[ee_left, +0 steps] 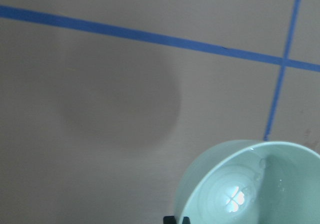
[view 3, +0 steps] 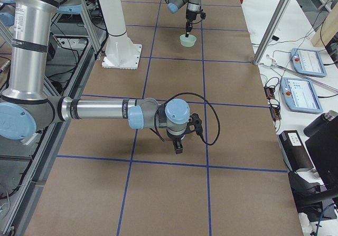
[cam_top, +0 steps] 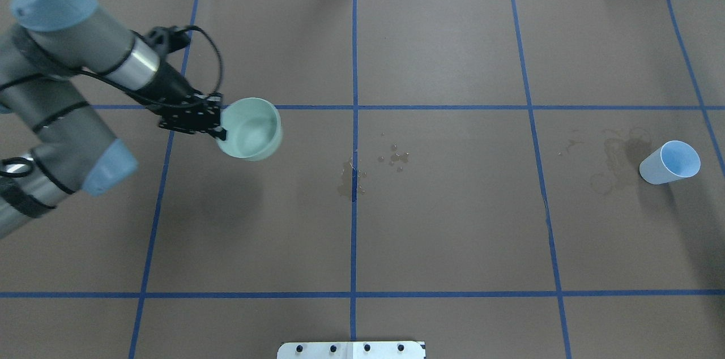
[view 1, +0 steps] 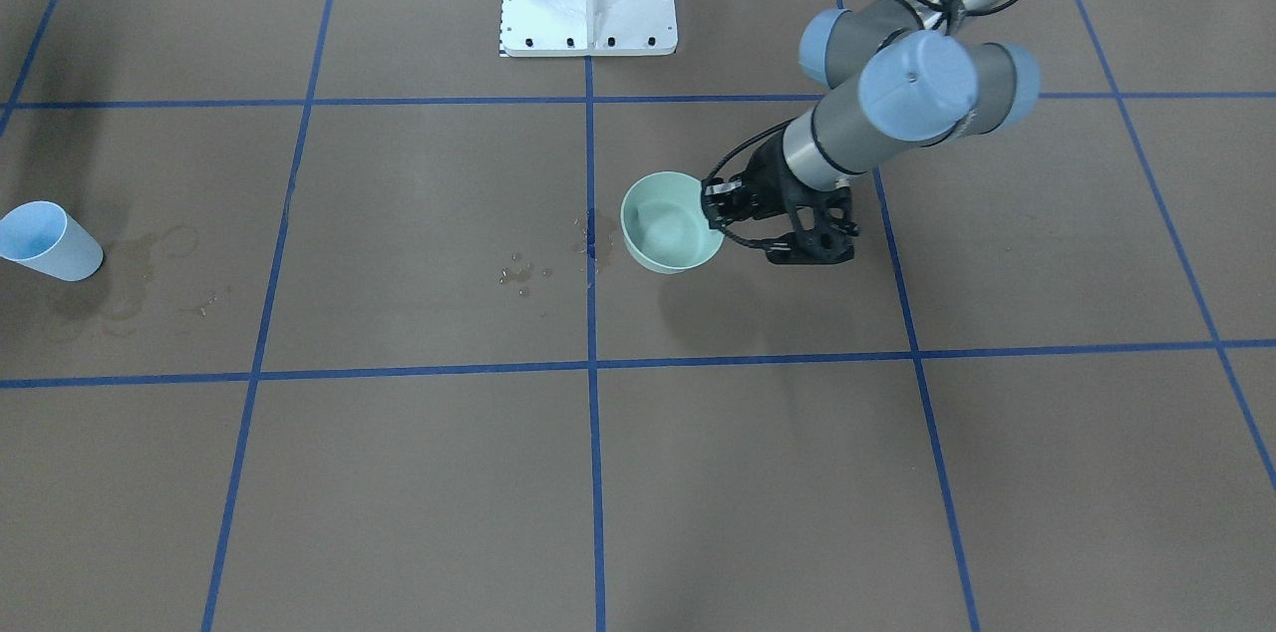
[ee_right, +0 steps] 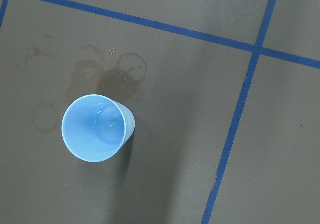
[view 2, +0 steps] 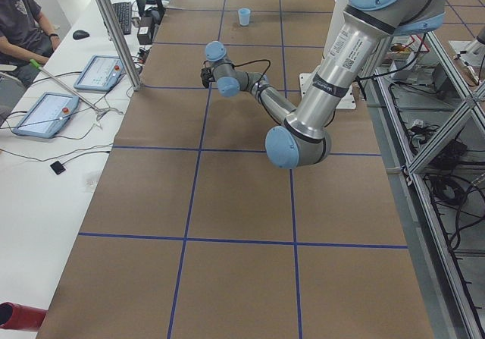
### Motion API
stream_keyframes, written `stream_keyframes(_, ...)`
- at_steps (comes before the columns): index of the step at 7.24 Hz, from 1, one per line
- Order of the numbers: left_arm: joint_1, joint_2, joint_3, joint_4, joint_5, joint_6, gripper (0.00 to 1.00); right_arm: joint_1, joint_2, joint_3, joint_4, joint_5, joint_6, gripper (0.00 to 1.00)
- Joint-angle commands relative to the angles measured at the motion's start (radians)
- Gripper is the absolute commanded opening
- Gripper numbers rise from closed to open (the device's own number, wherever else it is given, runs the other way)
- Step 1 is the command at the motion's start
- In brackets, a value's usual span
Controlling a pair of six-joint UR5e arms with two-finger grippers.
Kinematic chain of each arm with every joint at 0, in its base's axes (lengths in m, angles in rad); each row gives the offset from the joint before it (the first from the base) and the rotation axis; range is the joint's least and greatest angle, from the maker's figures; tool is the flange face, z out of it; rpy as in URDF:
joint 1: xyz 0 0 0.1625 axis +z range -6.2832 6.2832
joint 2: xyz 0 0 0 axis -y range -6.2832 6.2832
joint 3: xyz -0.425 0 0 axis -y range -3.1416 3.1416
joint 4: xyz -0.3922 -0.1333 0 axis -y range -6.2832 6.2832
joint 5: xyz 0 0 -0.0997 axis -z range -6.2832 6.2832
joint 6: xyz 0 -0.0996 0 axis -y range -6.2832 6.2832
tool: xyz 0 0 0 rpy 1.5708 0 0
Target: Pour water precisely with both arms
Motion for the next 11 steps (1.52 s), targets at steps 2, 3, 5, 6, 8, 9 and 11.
stream_keyframes(2, 0.083, -0.092, 0.109, -0.007, 0.1, -0.011, 0.0, 0.0, 0.0, 0.0, 0.0, 0.001, 0.0, 1.0)
stream_keyframes(3, 0.1, -0.113, 0.134, -0.007, 0.101, -0.013, 0.0, 0.0, 0.0, 0.0, 0.0, 0.001, 0.0, 1.0)
stream_keyframes(5, 0.106, -0.123, 0.148, -0.007, 0.101, -0.011, 0.0, 0.0, 0.0, 0.0, 0.0, 0.001, 0.0, 1.0)
stream_keyframes(6, 0.107, -0.124, 0.151, -0.008, 0.101, -0.011, 0.0, 0.0, 0.0, 0.0, 0.0, 0.003, 0.0, 1.0)
stream_keyframes(8, 0.12, -0.124, 0.155, -0.01, 0.129, -0.011, 0.45, 0.0, -0.001, 0.0, 0.0, 0.003, -0.001, 1.0)
stream_keyframes(9, 0.117, -0.126, 0.143, -0.01, 0.129, -0.011, 0.67, 0.0, -0.001, 0.0, 0.0, 0.001, -0.001, 1.0)
stream_keyframes(11, 0.098, -0.124, 0.09, -0.005, 0.129, -0.014, 0.86, -0.037, 0.0, -0.006, 0.1, -0.012, 0.006, 1.0)
